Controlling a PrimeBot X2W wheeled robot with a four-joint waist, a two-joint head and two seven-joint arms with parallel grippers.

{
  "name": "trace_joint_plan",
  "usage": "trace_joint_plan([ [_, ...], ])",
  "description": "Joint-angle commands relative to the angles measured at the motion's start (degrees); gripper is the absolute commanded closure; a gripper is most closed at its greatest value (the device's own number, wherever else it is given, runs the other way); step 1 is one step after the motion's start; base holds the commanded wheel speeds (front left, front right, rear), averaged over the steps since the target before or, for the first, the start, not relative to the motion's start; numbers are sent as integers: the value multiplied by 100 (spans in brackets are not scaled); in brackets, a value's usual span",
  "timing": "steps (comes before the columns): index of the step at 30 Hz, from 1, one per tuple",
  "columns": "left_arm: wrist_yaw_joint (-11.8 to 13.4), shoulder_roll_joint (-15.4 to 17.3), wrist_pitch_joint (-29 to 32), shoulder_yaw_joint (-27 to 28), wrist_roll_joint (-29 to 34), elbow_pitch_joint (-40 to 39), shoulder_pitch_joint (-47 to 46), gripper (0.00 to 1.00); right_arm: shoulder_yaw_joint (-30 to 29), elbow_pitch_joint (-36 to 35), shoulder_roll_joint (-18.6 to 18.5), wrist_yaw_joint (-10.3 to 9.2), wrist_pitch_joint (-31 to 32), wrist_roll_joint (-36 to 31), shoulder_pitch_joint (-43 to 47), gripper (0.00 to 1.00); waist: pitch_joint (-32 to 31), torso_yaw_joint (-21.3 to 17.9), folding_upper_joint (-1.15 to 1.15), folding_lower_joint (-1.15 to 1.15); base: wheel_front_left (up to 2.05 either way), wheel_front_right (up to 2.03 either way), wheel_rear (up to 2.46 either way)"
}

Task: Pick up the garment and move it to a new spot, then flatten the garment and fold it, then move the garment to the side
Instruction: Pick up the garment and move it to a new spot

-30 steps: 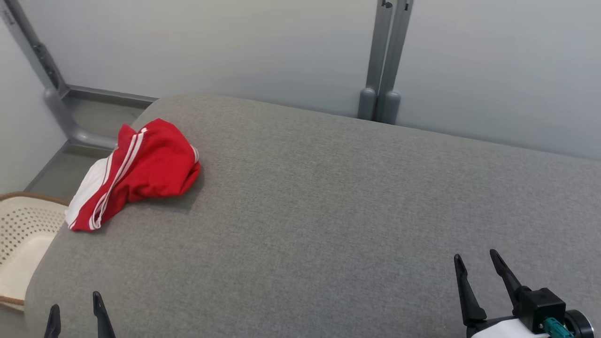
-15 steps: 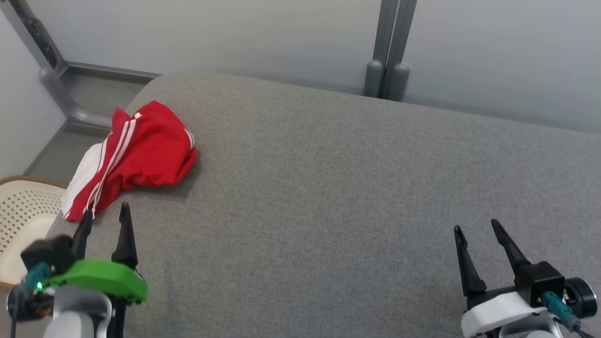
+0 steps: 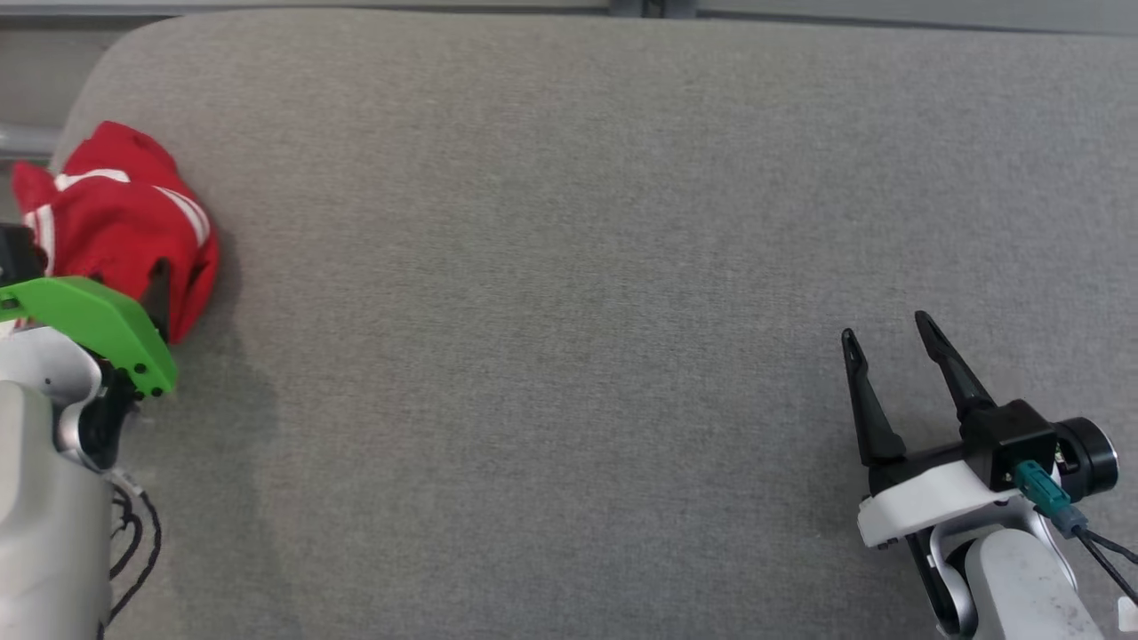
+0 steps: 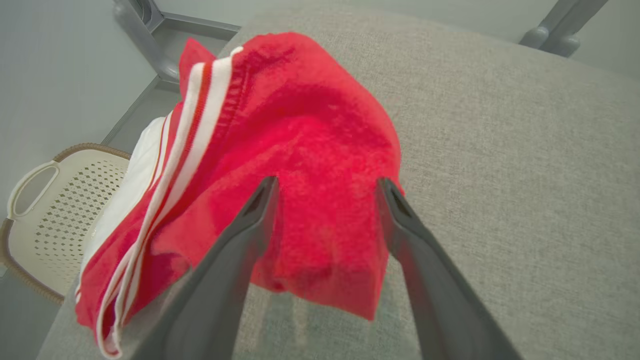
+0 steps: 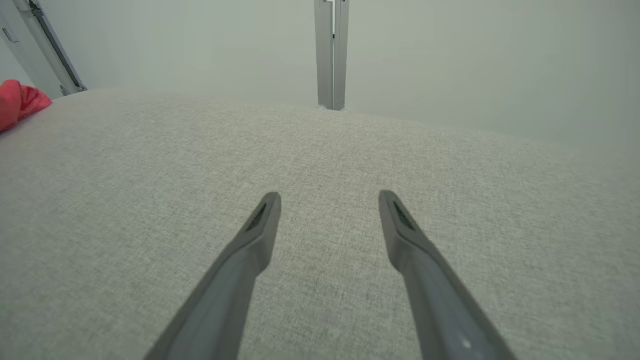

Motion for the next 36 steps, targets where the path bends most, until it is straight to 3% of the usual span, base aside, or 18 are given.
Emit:
trace_joint_plan([
  [1, 69, 85, 10, 76, -59, 190, -167, 0, 20, 20, -9, -3, -16, 29, -106, 0, 661, -713, 0, -1, 0, 0, 0],
  [2, 228, 178, 58, 172, -69, 433, -251, 60, 32, 47, 1, -3, -16, 50, -125, 0, 663, -771, 0, -1, 0, 0, 0],
  [3, 210, 238, 97, 161, -49, 576, -288, 100, 18, 59, 11, -3, -16, 70, -138, 0, 656, -810, 0, -1, 0, 0, 0],
  [9, 85, 513, 227, 152, -199, 1061, -326, 100, -92, 136, 52, -3, -16, 139, -52, 0, 415, -895, 0, -1, 0, 0, 0],
  [16, -4, 803, -442, 62, -316, 192, -275, 100, -109, 234, 146, -3, -16, 204, 157, 0, -122, -795, 0, -1, 0, 0, 0],
  [20, -10, 880, -534, -228, -269, -909, -22, 100, -143, 291, 208, -3, -16, 261, 324, 0, -490, -745, 0, -1, 0, 0, 0],
  [25, 21, 768, -229, -518, -341, -2794, 383, 100, -174, 284, 246, -3, -16, 287, 510, 0, -905, -829, 0, -1, 0, 0, 0],
  [31, 240, 433, 290, -739, -621, -5056, 919, 100, -331, 241, 266, -3, -16, 299, 726, 0, -1237, -1126, 0, -1, 0, 0, 0],
  [36, 437, 95, 675, -1034, -917, -6410, 1096, 100, -409, 216, 278, -3, -16, 310, 840, 0, -1335, -1463, 0, -1, 0, 0, 0],
])
